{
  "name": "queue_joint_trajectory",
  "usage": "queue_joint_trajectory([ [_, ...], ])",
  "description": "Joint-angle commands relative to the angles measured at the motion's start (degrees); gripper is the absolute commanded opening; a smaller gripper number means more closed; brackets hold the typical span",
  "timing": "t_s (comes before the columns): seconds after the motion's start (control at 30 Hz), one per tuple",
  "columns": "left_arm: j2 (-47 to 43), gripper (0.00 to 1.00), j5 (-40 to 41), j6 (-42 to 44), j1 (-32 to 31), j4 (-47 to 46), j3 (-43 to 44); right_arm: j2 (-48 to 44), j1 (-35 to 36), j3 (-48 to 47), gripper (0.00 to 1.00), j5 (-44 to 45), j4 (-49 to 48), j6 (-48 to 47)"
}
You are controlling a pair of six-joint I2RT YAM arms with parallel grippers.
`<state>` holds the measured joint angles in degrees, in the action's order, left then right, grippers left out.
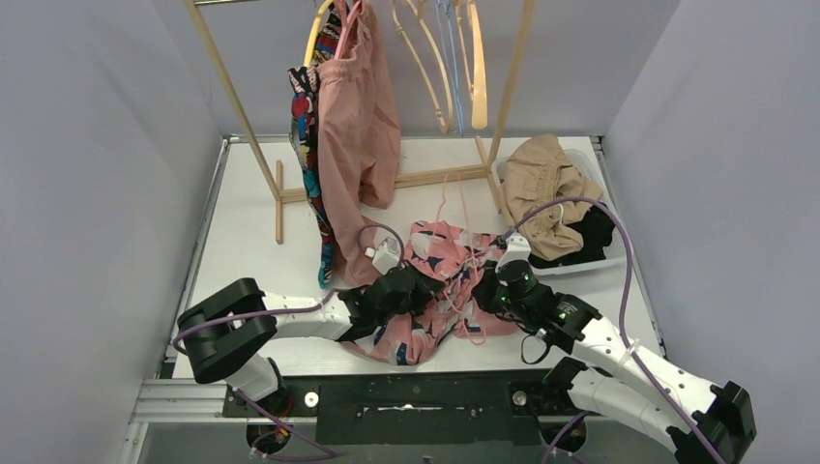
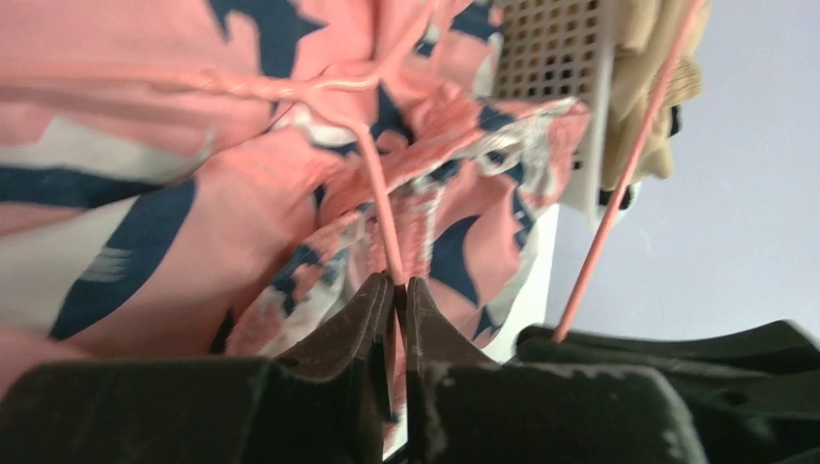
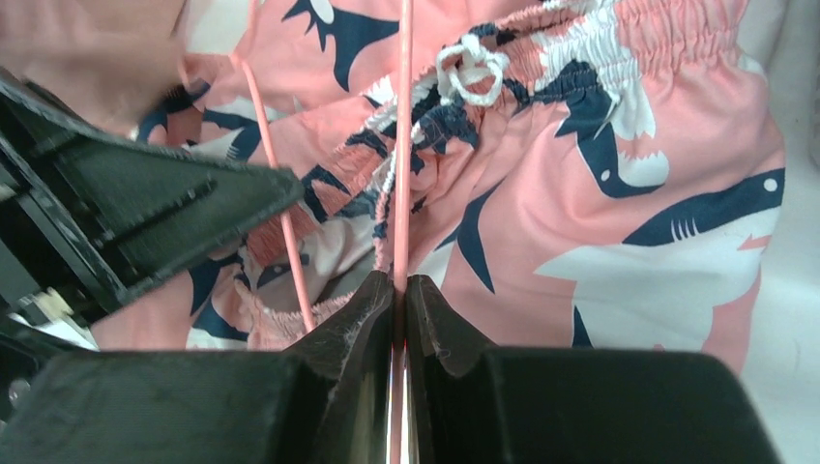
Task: Remove the shorts from the hanger
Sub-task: Adjust the hanger.
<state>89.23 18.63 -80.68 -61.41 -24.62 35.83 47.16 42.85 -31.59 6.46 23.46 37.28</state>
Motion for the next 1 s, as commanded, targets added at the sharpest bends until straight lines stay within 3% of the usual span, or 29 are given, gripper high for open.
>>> queue_joint_trajectory([
  [0.0,-1.02,0.0,1.65,6.75,-0.52,-1.81,4.28,-2.25,0.39,-4.31,0.05,2.38,2.63,-1.83],
  [0.2,-3.15,0.0,2.58,11.82,-1.59,2.38,7.17,-5.27,0.4,-4.97,0.12,4.3,6.53,-1.39],
  [0.5,-4.79,0.0,7.32,22.43,-3.64,15.09,15.25,-9.78,0.39,-6.19,0.47,5.56,9.16,0.8],
  [0.7,-8.86,0.0,18.16,31.13,-6.92,24.56,17.06,-12.52,0.35,-8.72,0.5,8.69,7.83,2.07],
  [0.97,-17.08,0.0,29.73,42.97,-11.06,28.83,14.49,-10.89,0.39,-12.03,0.58,3.65,-8.67,3.27],
])
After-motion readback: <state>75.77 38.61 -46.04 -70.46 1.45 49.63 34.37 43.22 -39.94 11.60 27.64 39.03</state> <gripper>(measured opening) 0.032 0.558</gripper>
